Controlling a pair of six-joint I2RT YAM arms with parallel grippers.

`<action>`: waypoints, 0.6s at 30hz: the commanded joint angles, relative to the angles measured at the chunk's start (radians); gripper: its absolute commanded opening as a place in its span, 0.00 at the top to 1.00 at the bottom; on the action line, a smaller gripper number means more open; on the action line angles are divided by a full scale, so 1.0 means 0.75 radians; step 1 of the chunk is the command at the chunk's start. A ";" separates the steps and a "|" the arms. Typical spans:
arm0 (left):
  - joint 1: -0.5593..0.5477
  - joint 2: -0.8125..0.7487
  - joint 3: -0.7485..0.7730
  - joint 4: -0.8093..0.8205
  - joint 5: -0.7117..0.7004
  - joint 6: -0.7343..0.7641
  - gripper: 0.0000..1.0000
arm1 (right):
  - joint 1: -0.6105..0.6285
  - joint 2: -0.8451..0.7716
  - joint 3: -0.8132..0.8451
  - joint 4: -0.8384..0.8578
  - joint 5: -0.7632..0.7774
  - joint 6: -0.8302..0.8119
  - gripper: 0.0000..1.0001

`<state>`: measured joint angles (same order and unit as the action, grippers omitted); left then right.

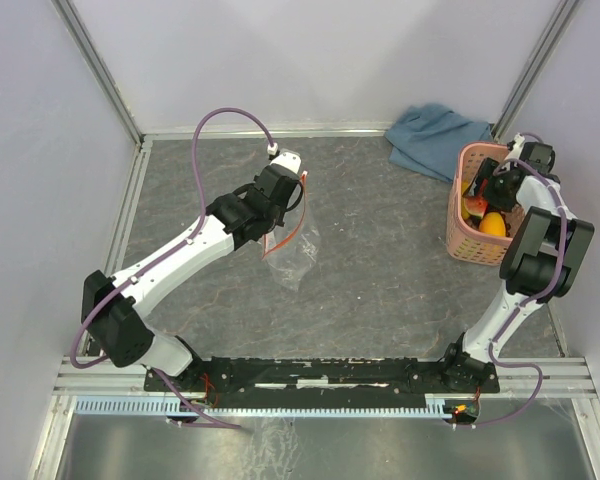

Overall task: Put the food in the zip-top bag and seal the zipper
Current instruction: Pick up the fake fruit from the bin.

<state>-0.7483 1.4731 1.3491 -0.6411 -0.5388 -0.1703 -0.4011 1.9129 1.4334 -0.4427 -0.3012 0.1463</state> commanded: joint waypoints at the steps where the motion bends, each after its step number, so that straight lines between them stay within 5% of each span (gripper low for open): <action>1: -0.004 -0.001 0.064 0.020 0.017 0.025 0.97 | 0.006 0.012 -0.008 0.004 0.038 0.010 0.20; 14: -0.003 0.011 0.065 0.015 0.026 0.027 0.97 | 0.007 0.065 -0.001 0.032 0.015 0.018 0.21; 18: -0.004 0.015 0.070 0.014 0.031 0.027 0.97 | 0.006 0.048 -0.002 0.034 0.008 0.032 0.29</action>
<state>-0.7483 1.4796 1.3495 -0.6445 -0.5220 -0.1703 -0.3996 1.9388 1.4296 -0.4240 -0.2958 0.1577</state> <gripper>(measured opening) 0.043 0.759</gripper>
